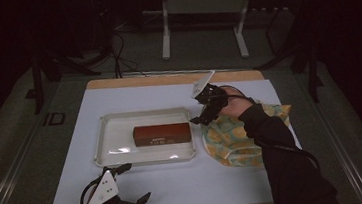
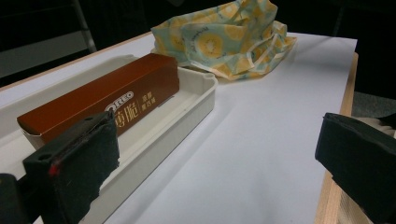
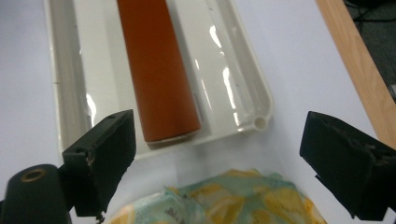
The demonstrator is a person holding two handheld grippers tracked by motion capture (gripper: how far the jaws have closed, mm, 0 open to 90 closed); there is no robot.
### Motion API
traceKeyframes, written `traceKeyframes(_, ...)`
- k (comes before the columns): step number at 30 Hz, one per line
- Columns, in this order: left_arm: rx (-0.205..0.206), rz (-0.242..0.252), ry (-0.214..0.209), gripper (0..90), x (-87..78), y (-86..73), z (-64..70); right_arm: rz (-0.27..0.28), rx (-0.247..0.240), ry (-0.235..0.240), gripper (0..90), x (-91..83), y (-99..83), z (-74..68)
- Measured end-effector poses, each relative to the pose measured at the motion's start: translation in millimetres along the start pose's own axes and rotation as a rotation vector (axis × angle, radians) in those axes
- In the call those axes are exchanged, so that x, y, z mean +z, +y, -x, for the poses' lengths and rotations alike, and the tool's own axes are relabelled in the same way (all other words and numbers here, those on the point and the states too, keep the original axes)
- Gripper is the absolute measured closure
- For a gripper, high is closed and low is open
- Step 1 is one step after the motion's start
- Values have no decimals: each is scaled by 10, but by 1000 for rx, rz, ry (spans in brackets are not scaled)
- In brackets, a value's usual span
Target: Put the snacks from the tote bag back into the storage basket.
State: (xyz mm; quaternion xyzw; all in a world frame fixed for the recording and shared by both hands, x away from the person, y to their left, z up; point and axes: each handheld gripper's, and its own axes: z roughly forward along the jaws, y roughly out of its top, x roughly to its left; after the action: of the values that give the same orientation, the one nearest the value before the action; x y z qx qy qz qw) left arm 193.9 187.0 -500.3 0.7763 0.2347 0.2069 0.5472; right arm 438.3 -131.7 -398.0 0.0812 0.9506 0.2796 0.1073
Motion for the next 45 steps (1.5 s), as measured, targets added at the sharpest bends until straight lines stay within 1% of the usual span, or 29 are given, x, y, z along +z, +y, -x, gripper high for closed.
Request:
traceKeyframes(2,0,0,0,0,0,0,0,8,21,-2,107,-37,-31,16)
traceKeyframes(6,-1,2,-2,0,0,0,1,25,57,-25,107,-104,-100,31)
traceKeyframes(8,-1,0,-2,0,1,0,1,35,83,-22,107,-133,-146,42)
traceKeyframes(10,2,0,-2,0,2,0,0,42,94,-33,107,-157,-182,39)
traceKeyframes(12,1,0,-3,0,2,-1,0,56,109,-59,107,-191,-227,26)
traceKeyframes(14,-1,0,-2,0,2,-1,-1,66,122,-74,107,-227,-261,9)
traceKeyframes(16,-1,-1,-3,0,3,-1,-2,85,144,-92,107,-270,-300,-2)
traceKeyframes(18,1,-2,-4,0,5,-1,-2,108,155,-113,107,-316,-342,-9)
traceKeyframes(20,1,-2,-2,0,4,-1,-1,137,177,-121,107,-362,-392,-17)
traceKeyframes(22,-1,0,-2,0,3,-1,-1,155,203,-150,107,-393,-449,-27)
traceKeyframes(24,-1,-1,-2,0,6,-1,-2,169,228,-154,107,-419,-511,-29)
traceKeyframes(28,2,-4,-3,0,7,0,-3,186,293,-200,109,-468,-619,-45)
traceKeyframes(31,0,-2,-3,0,6,-1,-3,198,316,-242,109,-501,-696,-69)
traceKeyframes(32,1,-3,-3,0,7,-1,-4,211,323,-263,109,-514,-729,-84)
traceKeyframes(33,0,-4,-4,0,8,-1,-4,218,326,-273,109,-521,-749,-91)
traceKeyframes(35,1,-5,-4,0,10,-1,-4,239,349,-308,109,-539,-803,-116)
traceKeyframes(36,1,-4,-5,0,9,-1,-3,253,360,-311,109,-546,-832,-127)
traceKeyframes(38,1,-3,-4,0,8,-1,-3,277,373,-340,109,-564,-896,-165)
traceKeyframes(39,1,-3,-4,0,8,-1,-3,283,380,-344,109,-573,-925,-178)
traceKeyframes(40,1,-3,-4,0,8,-1,-3,298,390,-367,109,-584,-958,-197)
traceKeyframes(41,1,-3,-4,0,9,-1,-2,310,398,-380,109,-593,-985,-207)
traceKeyframes(43,2,-5,-5,0,10,-2,-1,332,422,-391,109,-615,-1056,-230)
traceKeyframes(45,2,-5,-5,0,11,-1,-1,338,443,-414,109,-628,-1129,-257)
